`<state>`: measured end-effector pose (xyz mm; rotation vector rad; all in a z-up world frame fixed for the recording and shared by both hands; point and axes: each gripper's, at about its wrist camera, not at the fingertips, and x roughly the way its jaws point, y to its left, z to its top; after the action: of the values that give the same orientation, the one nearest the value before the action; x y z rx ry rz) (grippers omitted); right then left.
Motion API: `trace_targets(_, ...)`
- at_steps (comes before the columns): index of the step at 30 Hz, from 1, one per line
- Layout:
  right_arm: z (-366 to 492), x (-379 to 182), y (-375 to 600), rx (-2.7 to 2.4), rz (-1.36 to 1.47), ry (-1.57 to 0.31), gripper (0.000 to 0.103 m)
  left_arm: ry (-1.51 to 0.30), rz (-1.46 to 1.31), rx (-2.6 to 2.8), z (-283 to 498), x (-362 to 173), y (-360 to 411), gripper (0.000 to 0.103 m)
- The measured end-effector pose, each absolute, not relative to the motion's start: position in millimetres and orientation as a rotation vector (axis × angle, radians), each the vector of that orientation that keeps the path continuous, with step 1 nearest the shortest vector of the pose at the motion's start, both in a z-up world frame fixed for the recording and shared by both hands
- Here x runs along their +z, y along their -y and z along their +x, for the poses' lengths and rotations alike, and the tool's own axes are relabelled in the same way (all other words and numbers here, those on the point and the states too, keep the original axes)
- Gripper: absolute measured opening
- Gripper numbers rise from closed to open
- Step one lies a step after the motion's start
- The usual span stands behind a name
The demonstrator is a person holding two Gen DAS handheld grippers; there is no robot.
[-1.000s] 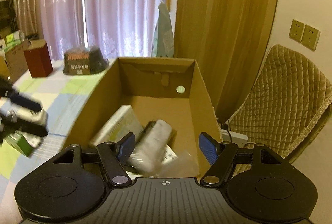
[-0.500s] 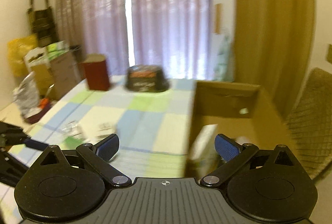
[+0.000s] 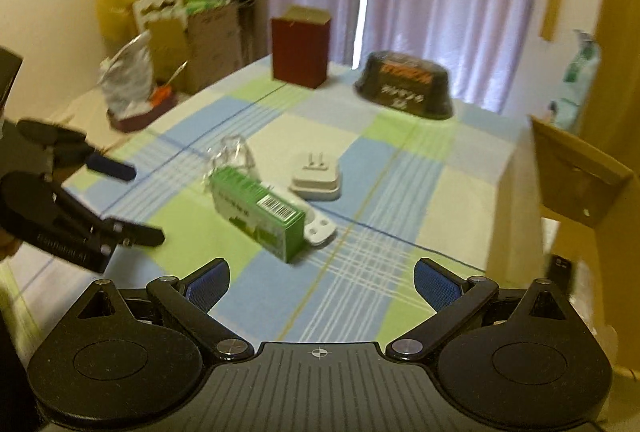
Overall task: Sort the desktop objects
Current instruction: 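Move both tools back over the table items, then grasp the green medicine box with the right tool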
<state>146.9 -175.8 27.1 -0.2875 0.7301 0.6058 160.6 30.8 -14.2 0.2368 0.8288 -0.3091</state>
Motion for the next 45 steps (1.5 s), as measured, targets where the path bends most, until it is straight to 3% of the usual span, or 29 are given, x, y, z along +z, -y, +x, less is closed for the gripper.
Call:
trace_targets(8, 180, -2, 147, 0.711, -0.378, -0.758, 0.100, -0.783, 0.352, -0.305, 177, -43, -34, 0.080)
trace_targets(11, 197, -10, 129, 0.770, -0.404, -0.760, 0.086, -0.792, 0.325, -0.311, 183, -52, -36, 0.080)
trace_targets(17, 221, -30, 98, 0.884, -0.476, -0.782, 0.085, -0.785, 0.394, -0.314, 190, -60, -34, 0.079)
trace_targets(20, 228, -39, 87, 0.917, -0.518, -0.803, 0.071, -0.786, 0.393, -0.311, 193, -63, -37, 0.079)
trace_targets(23, 234, -45, 78, 0.937, -0.559, -0.810, 0.071, -0.784, 0.399, -0.310, 197, -66, -38, 0.079)
trace_targets(25, 237, -48, 75, 0.947, -0.564, -0.818, 0.064, -0.784, 0.398, -0.311, 200, -67, -39, 0.079)
trace_targets(29, 238, -54, 69, 0.947, -0.605, -0.845, 0.034, -0.782, 0.392, -0.306, 204, -67, -41, 0.079)
trace_targets(31, 234, -52, 72, 0.945, -0.599, -0.857, 0.030, -0.781, 0.388, -0.303, 205, -66, -42, 0.079)
trace_targets(40, 213, -44, 120, 0.815, -0.450, -0.936, 0.029, -0.751, 0.386, -0.293, 230, -62, -51, 0.080)
trace_targets(42, 206, -45, 129, 0.798, -0.434, -0.945, 0.029, -0.743, 0.384, -0.291, 243, -61, -54, 0.092)
trace_targets(45, 198, -45, 137, 0.785, -0.424, -0.934, 0.030, -0.739, 0.398, -0.301, 264, -63, -55, 0.097)
